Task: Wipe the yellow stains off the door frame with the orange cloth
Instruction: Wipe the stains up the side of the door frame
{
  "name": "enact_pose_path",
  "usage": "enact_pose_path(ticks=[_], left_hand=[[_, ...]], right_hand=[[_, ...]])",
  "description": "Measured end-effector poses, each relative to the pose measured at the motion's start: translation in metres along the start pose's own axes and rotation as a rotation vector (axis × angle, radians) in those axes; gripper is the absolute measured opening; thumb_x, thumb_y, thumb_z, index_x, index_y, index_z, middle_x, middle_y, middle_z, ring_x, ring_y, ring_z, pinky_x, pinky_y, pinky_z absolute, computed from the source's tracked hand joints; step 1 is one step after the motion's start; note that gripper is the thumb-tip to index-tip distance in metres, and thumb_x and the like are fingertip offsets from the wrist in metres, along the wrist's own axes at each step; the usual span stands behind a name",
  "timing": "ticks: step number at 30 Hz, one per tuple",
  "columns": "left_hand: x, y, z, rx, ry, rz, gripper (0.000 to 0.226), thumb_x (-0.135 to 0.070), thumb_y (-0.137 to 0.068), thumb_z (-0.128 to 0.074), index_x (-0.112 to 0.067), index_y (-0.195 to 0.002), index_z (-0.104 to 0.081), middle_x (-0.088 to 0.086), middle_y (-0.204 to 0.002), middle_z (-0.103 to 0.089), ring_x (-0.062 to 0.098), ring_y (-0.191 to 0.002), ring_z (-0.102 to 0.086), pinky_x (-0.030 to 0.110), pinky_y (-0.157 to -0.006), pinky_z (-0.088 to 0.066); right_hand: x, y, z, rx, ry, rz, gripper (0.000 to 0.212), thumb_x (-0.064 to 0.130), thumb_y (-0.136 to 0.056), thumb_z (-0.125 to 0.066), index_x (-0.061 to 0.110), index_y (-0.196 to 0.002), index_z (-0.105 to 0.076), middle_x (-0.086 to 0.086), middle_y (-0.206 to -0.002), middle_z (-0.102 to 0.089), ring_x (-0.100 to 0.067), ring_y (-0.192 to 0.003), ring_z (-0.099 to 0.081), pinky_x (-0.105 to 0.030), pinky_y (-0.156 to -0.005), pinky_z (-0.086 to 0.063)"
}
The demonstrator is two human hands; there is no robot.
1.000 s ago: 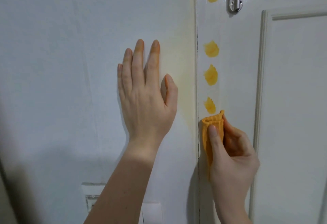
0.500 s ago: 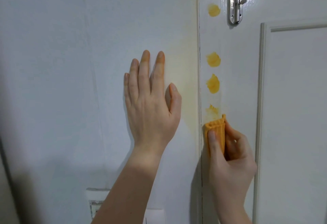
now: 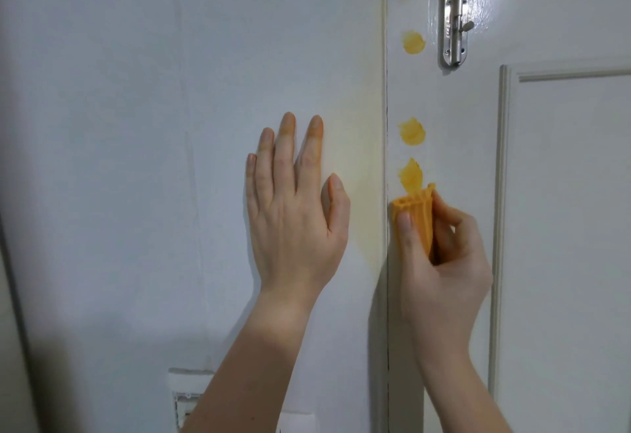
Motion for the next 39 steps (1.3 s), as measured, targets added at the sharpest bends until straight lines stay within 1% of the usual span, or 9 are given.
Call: enact_pose_path(ticks=[5, 11, 17, 21, 24, 29, 33, 36, 39], left_hand=[[0.001, -0.003, 0.002, -0.01, 0.005, 0.009, 0.062, -0.04, -0.114, -0.039, -0.025, -0.173, -0.028, 0.005, -0.182, -0.023, 0.025, -0.17, -0.013, 0.05, -0.137, -0.017], [0.0, -0.019, 0.0, -0.004, -0.031, 0.0, 0.064, -0.044, -0.114, -0.036, -0.026, -0.174, -0.023, 0.006, -0.183, -0.017, 0.027, -0.17, -0.01, 0.05, -0.138, -0.013], [0.0, -0.031, -0.003, -0.016, -0.048, 0.029, 0.066, -0.048, -0.114, -0.032, -0.025, -0.175, -0.019, 0.007, -0.183, -0.013, 0.028, -0.171, -0.008, 0.05, -0.138, -0.011], [0.0, -0.03, -0.005, -0.002, -0.05, 0.025, 0.066, -0.048, -0.115, -0.031, -0.025, -0.175, -0.017, 0.007, -0.184, -0.012, 0.028, -0.171, -0.007, 0.05, -0.138, -0.011], [0.0, -0.031, -0.006, 0.009, -0.055, 0.024, 0.066, -0.048, -0.114, -0.029, -0.026, -0.175, -0.015, 0.006, -0.184, -0.011, 0.027, -0.171, -0.006, 0.05, -0.138, -0.01], [0.001, -0.031, -0.007, 0.021, -0.059, 0.022, 0.067, -0.049, -0.115, -0.029, -0.027, -0.175, -0.014, 0.004, -0.184, -0.009, 0.026, -0.171, -0.003, 0.05, -0.138, -0.009], [0.0, -0.041, -0.006, 0.023, -0.06, -0.01, 0.067, -0.05, -0.115, -0.028, -0.027, -0.176, -0.013, 0.005, -0.184, -0.009, 0.027, -0.171, -0.003, 0.051, -0.138, -0.01], [-0.001, -0.064, -0.004, 0.001, -0.066, -0.032, 0.067, -0.051, -0.114, -0.029, -0.027, -0.175, -0.015, 0.006, -0.184, -0.011, 0.028, -0.171, -0.005, 0.051, -0.138, -0.01], [-0.003, -0.084, -0.004, 0.002, -0.067, -0.041, 0.068, -0.053, -0.114, -0.027, -0.028, -0.175, -0.012, 0.005, -0.184, -0.008, 0.027, -0.171, -0.003, 0.049, -0.138, -0.008]], right_hand=[[0.002, -0.013, 0.001, 0.011, 0.052, -0.008, 0.019, 0.032, -0.102, -0.063, 0.02, -0.114, -0.07, 0.01, -0.104, -0.079, -0.003, -0.104, -0.073, -0.011, -0.081, -0.052], [0.01, -0.01, -0.011, 0.0, 0.085, 0.056, 0.035, 0.03, -0.095, -0.074, 0.025, -0.128, -0.065, 0.021, -0.107, -0.077, 0.003, -0.101, -0.072, -0.015, -0.084, -0.054], [0.016, -0.031, -0.012, 0.006, 0.074, 0.031, 0.021, 0.035, -0.1, -0.065, 0.021, -0.115, -0.07, 0.01, -0.098, -0.078, -0.001, -0.098, -0.073, -0.008, -0.076, -0.05], [0.011, -0.011, -0.011, -0.023, 0.102, 0.019, 0.029, 0.036, -0.094, -0.073, 0.028, -0.122, -0.068, 0.018, -0.099, -0.077, 0.001, -0.094, -0.073, -0.017, -0.078, -0.056], [0.03, -0.03, -0.026, -0.005, 0.093, 0.083, 0.038, 0.033, -0.091, -0.079, 0.028, -0.126, -0.066, 0.016, -0.107, -0.078, 0.0, -0.101, -0.073, -0.02, -0.083, -0.055], [0.036, -0.05, -0.027, 0.026, 0.042, 0.053, 0.024, 0.033, -0.096, -0.073, 0.022, -0.118, -0.069, 0.013, -0.099, -0.08, 0.002, -0.1, -0.073, -0.014, -0.084, -0.054], [0.031, -0.033, -0.026, -0.011, 0.043, 0.038, 0.029, 0.031, -0.091, -0.078, 0.028, -0.119, -0.069, 0.014, -0.1, -0.079, 0.0, -0.097, -0.074, -0.024, -0.085, -0.057], [0.05, -0.05, -0.041, -0.009, 0.059, 0.107, 0.038, 0.03, -0.087, -0.083, 0.027, -0.122, -0.068, 0.014, -0.102, -0.078, 0.001, -0.097, -0.073, -0.019, -0.083, -0.055], [0.063, -0.072, -0.049, 0.009, 0.017, 0.106, 0.029, 0.03, -0.091, -0.079, 0.022, -0.117, -0.069, 0.011, -0.096, -0.079, 0.003, -0.092, -0.074, -0.01, -0.076, -0.053]])
Point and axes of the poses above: each hand's wrist, its own y-axis away from the middle knuckle, its own z-axis out of the back of the hand, x = y × z, the point moved 8 cm from there along -y, towards the middle knuckle
